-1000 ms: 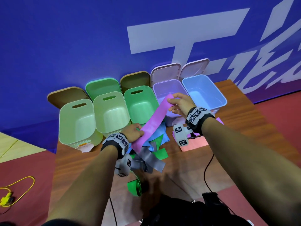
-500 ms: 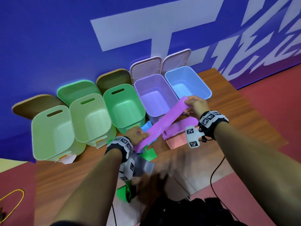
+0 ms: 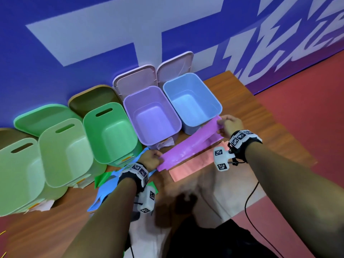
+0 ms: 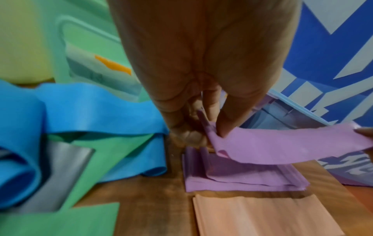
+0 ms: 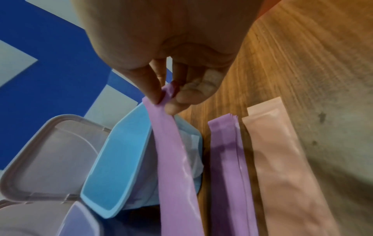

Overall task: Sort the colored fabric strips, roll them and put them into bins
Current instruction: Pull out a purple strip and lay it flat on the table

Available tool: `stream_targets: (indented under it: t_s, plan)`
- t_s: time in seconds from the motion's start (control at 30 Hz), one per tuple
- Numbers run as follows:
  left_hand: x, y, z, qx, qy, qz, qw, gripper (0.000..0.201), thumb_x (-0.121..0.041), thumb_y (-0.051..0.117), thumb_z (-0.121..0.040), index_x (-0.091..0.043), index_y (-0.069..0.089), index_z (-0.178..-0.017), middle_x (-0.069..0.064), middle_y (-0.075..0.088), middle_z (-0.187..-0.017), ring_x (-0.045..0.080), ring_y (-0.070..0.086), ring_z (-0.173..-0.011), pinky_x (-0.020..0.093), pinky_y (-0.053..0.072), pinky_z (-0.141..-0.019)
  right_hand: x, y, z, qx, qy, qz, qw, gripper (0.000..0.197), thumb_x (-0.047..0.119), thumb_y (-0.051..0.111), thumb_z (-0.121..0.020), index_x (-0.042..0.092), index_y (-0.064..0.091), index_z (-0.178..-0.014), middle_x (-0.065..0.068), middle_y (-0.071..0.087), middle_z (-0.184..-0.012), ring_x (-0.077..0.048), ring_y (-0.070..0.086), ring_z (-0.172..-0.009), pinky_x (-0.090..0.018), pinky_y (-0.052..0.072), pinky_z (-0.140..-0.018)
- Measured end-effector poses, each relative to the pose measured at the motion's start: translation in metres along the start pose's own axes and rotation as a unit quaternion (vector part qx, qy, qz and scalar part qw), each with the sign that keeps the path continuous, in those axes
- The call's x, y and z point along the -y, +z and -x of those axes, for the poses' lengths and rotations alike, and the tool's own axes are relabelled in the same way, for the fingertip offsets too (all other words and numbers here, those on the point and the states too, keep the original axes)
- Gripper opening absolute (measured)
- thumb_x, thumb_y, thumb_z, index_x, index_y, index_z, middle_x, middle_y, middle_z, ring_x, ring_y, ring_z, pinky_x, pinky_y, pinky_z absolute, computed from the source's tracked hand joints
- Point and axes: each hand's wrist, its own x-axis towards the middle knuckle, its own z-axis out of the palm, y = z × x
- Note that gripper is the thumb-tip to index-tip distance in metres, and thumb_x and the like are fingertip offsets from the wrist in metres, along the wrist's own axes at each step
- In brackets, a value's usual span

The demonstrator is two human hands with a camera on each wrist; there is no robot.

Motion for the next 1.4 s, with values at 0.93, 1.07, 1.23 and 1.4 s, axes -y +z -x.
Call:
stream_targets:
  t_s: [0.93, 1.07, 1.23, 1.4]
  plan:
    - [0.01, 0.038, -0.043, -0.043, -0.081, -0.073, 0.993, 0.015, -0.011, 0.068, -0.082, -0.023, 0.061, -0.088, 0.005, 0.068, -0.097, 0.026, 0.064, -0.099, 0.028, 0.046, -0.089, -0.073, 0.0, -0.09, -0.009, 0.095, 0.136, 0.986, 0.032, -0.008, 0.048, -0.092, 0.016, 0.056, -0.072, -0.019, 0.064, -0.08, -0.025, 0.059, -0.054, -0.016, 0.033, -0.026]
    - [0.016, 0.039, -0.05, -0.043, -0.134, -0.018, 0.99, 0.015, -0.027, 0.064, -0.066, -0.025, 0.054, -0.078, 0.009, 0.071, -0.087, 0.032, 0.067, -0.092, 0.036, 0.053, -0.087, -0.08, 0.004, -0.098, -0.006, 0.096, 0.157, 0.983, 0.021, -0.001, 0.048, -0.091, 0.012, 0.061, -0.081, -0.02, 0.068, -0.089, -0.03, 0.061, -0.074, -0.013, 0.039, -0.034]
    - [0.027, 0.042, -0.06, -0.034, -0.141, -0.004, 0.989, 0.02, -0.031, 0.057, -0.058, -0.023, 0.055, -0.076, 0.017, 0.071, -0.086, 0.037, 0.068, -0.089, 0.043, 0.055, -0.085, -0.086, 0.003, -0.107, -0.001, 0.116, 0.175, 0.978, 0.019, 0.006, 0.053, -0.086, 0.019, 0.063, -0.076, -0.013, 0.068, -0.077, -0.033, 0.067, -0.075, -0.027, 0.048, -0.05]
    - [0.007, 0.041, -0.046, -0.067, -0.124, -0.046, 0.989, 0.013, -0.014, 0.068, -0.083, -0.018, 0.056, -0.09, 0.014, 0.07, -0.1, 0.031, 0.064, -0.099, 0.03, 0.048, -0.086, -0.11, 0.003, -0.128, -0.017, 0.107, 0.179, 0.978, 0.018, 0.017, 0.055, -0.084, 0.027, 0.064, -0.072, -0.012, 0.073, -0.082, -0.036, 0.071, -0.079, -0.051, 0.06, -0.079]
